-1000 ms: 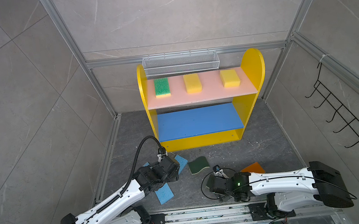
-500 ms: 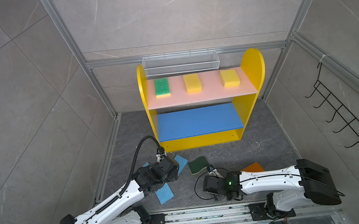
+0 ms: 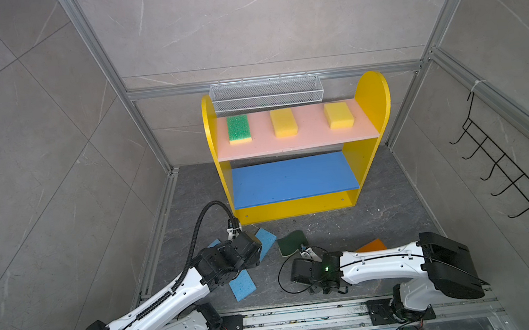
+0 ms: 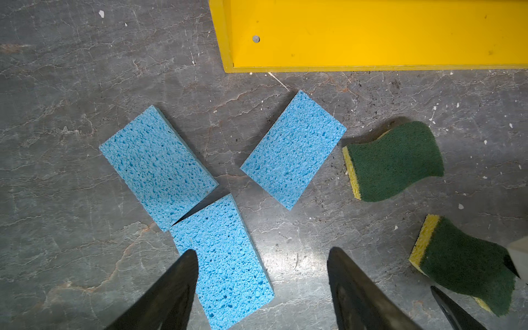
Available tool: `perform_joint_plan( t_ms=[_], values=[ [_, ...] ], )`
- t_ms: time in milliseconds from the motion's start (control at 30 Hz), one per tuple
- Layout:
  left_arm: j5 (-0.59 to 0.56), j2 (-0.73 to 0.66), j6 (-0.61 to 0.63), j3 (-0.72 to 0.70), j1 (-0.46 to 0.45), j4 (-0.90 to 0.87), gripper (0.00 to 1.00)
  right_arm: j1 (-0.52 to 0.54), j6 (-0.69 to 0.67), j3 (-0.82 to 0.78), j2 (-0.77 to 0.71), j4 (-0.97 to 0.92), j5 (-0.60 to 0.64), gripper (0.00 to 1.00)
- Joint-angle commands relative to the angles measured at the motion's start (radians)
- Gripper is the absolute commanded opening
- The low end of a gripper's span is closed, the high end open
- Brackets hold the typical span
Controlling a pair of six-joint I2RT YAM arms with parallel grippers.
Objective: Arrange cleaning sponges on a shelf
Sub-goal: Rotate the cleaning sponge at the bottom-center of the table.
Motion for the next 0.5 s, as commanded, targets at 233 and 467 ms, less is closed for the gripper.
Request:
perform_joint_plan(
  t_ms=[233,467],
  values=[
    [-0.052,-0.025,-0.024,0.011,-0.005,-0.029,0.75,-0.071,-0.009,0.016,0.035,-0.003,0.076,0.89],
    [-0.053,-0.028,-0.033,0.006,-0.005,-0.026,0.75,-0.189,-0.072,-0.025,-0.010,0.044,0.065,0.89]
  ],
)
